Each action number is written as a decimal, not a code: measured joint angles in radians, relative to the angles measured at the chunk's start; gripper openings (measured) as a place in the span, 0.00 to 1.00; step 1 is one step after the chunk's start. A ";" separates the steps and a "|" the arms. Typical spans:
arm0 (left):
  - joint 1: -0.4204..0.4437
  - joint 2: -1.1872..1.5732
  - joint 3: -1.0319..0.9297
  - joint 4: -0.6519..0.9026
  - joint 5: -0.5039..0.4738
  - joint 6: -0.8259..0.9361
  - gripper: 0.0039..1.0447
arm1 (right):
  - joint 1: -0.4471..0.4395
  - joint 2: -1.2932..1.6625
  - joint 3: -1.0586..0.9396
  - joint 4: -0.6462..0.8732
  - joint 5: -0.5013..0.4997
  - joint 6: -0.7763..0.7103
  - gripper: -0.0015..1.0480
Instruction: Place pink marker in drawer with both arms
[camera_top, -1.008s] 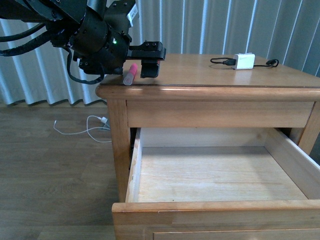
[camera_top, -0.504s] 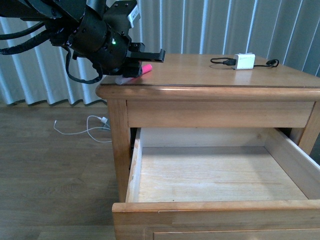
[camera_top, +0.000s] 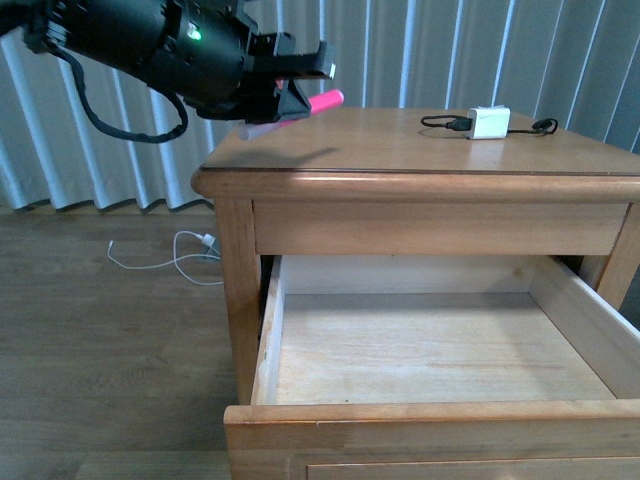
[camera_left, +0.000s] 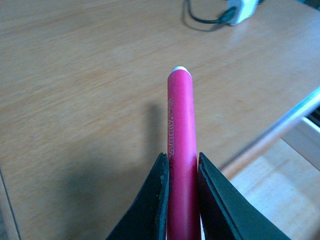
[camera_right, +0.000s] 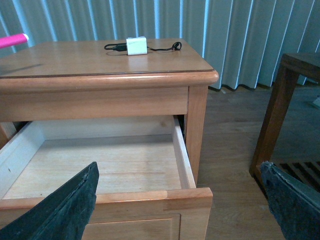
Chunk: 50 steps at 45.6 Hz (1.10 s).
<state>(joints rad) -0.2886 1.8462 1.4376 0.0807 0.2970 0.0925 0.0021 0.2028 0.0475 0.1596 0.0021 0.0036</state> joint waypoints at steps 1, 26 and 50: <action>0.000 -0.015 -0.013 0.000 0.014 0.008 0.13 | 0.000 0.000 0.000 0.000 0.000 0.000 0.92; -0.095 -0.048 -0.162 -0.089 0.196 0.248 0.13 | 0.000 0.000 0.000 0.000 0.000 0.000 0.92; -0.206 0.247 -0.072 -0.125 0.068 0.344 0.13 | 0.000 0.000 0.000 0.000 0.000 0.000 0.92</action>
<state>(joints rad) -0.4950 2.0930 1.3655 -0.0444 0.3645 0.4366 0.0025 0.2028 0.0475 0.1596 0.0021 0.0036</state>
